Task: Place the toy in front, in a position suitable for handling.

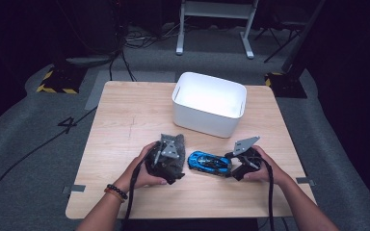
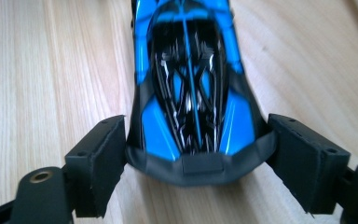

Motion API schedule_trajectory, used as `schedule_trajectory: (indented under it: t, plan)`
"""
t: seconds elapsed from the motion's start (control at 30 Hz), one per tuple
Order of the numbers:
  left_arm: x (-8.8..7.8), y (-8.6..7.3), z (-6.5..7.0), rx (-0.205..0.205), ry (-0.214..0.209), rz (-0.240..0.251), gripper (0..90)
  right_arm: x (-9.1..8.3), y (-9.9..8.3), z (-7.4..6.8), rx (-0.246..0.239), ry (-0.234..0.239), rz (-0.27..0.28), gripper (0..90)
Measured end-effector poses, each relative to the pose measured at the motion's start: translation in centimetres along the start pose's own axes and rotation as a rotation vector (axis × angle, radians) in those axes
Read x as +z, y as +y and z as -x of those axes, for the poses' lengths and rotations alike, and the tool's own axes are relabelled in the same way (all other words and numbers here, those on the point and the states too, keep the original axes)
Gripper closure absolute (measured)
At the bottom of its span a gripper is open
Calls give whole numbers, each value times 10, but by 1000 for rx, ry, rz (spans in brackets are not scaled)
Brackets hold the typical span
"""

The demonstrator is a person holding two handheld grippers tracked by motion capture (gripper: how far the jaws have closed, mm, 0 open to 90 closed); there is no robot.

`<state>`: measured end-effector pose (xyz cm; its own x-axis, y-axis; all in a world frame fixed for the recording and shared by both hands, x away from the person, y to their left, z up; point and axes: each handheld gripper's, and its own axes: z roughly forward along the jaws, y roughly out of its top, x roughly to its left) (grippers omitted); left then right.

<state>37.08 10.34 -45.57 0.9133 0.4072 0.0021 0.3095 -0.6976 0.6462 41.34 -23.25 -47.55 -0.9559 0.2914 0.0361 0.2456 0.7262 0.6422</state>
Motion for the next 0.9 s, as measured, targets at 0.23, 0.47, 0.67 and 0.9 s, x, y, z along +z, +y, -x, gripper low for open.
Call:
schedule_trajectory:
  t: [0.23, 0.47, 0.67, 0.9]
  plan:
    - [-3, -32, -4, -58, 60, -52, 181, 3, 18, -5, -16, -21, -5, 215]
    - [2, -38, -12, -119, 46, -43, 198, 11, 41, -9, -51, -46, -31, 205]
    - [9, -39, -8, -65, 97, -97, 368, 15, 56, -10, -63, -61, -50, 208]
    - [8, -42, -13, -117, 50, -49, 334, 33, 79, -13, -84, -39, -66, 208]
